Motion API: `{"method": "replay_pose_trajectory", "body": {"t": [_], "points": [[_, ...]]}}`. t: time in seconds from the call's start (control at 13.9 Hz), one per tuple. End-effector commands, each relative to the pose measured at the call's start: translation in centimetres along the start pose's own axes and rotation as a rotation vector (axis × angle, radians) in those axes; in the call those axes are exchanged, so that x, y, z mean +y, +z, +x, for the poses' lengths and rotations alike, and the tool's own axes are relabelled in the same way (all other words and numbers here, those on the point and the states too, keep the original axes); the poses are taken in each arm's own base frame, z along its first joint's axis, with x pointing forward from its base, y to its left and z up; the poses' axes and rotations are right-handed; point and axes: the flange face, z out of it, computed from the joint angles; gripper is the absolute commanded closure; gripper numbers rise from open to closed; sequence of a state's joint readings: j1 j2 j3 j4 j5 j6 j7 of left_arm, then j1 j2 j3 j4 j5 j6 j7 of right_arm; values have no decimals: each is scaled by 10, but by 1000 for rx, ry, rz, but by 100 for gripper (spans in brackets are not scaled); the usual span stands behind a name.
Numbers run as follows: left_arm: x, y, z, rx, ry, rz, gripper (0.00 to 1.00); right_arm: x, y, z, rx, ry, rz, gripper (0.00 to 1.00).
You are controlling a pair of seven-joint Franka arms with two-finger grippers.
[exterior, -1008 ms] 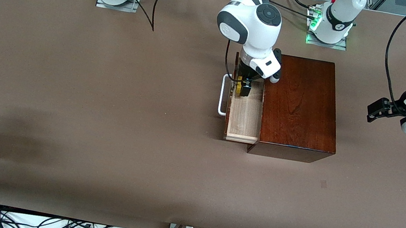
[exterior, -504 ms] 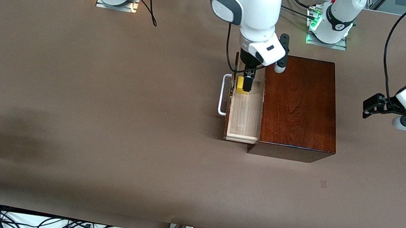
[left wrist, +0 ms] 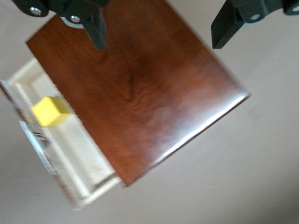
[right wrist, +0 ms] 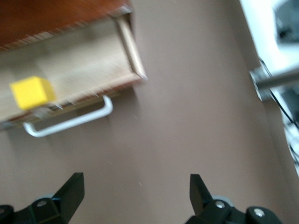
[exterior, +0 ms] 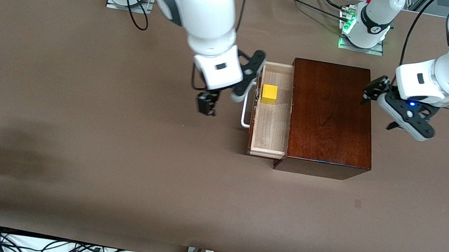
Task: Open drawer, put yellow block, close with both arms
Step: 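Raise the right gripper away while the left gripper reaches the drawer front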
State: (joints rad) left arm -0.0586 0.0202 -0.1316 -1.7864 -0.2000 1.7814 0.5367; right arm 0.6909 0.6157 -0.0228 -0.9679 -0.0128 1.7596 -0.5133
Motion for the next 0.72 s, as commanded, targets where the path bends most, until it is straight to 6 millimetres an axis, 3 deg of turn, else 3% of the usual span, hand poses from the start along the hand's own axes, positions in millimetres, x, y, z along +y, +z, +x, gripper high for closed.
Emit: {"method": "replay_pose_trajectory", "body": {"t": [0.0, 0.14, 0.29, 0.36, 0.65], "points": [[24, 25, 20, 8, 271, -99, 0, 74, -7, -55, -25, 135, -13, 0], [77, 43, 43, -11, 424, -122, 0, 134, -13, -104, 15, 252, 9, 0], [133, 74, 74, 13, 543, -116, 0, 176, -19, -147, 27, 343, 21, 0], [158, 96, 89, 23, 588, -124, 0, 193, -32, -168, 53, 386, 28, 0], [230, 178, 133, 113, 722, -94, 0, 211, -63, -230, 24, 488, 73, 0]]}}
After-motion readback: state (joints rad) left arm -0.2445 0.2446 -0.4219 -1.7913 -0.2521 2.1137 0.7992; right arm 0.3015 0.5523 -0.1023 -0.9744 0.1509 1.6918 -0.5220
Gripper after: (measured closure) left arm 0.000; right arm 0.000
